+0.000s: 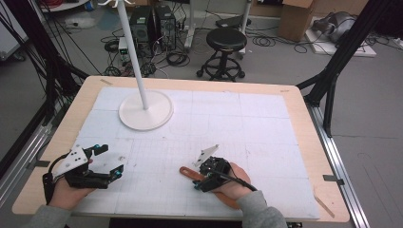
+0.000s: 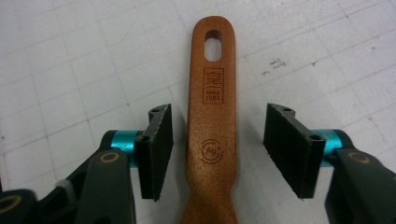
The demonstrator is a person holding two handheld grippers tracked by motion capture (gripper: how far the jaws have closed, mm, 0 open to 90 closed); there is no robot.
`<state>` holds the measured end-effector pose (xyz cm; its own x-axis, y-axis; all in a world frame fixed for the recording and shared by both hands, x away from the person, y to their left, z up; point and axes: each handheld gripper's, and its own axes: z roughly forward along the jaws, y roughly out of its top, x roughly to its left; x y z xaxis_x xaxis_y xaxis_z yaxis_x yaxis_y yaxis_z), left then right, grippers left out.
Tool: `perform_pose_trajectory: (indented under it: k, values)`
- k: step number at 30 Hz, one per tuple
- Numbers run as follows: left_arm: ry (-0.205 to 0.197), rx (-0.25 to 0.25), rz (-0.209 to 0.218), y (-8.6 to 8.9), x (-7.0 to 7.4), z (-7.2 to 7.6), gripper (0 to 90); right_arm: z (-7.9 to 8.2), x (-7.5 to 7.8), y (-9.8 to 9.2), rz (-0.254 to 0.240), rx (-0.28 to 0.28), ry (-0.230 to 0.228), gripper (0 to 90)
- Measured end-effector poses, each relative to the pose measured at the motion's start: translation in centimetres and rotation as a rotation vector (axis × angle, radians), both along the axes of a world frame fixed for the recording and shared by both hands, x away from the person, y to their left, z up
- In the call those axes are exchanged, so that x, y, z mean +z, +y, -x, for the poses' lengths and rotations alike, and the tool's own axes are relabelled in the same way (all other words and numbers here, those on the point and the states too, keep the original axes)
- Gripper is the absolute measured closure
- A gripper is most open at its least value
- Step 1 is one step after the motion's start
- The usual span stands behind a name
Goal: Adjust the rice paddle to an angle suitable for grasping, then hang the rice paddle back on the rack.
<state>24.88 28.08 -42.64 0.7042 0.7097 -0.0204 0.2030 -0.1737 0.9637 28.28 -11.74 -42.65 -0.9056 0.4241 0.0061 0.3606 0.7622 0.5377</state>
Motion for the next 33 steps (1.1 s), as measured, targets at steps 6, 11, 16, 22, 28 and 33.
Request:
perform_pose_trajectory:
  k: [6, 11, 16, 22, 28, 33]
  values:
    - [0.001, 0.004, -0.001, 0.2, -0.01, 0.16, 5.5, 0.15, 0.23, 0.13, 0.019, 0.004, 0.005, 50.5]
    - [-0.001, 0.01, 0.001, 0.4, 0.0, 0.36, 5.6, 0.07, 0.33, 0.01, 0.027, 0.002, 0.02, 54.1]
    - [-0.005, 0.016, 0.002, 0.62, 0.06, 0.53, 5.6, 0.09, 0.42, -0.08, 0.035, -0.007, 0.033, 56.4]
    - [0.0, 0.019, 0.0, 0.54, -0.01, 0.4, 5.5, 0.13, 0.44, -0.15, 0.039, -0.008, 0.034, 58.1]
    - [-0.001, 0.005, -0.006, 0.24, 0.0, 0.34, 5.6, 0.28, 0.51, -0.15, 0.048, -0.011, 0.028, 60.5]
    - [0.001, 0.012, 0.002, 0.46, -0.02, 0.33, 5.6, 0.39, 0.64, -0.03, 0.069, -0.009, 0.025, 63.7]
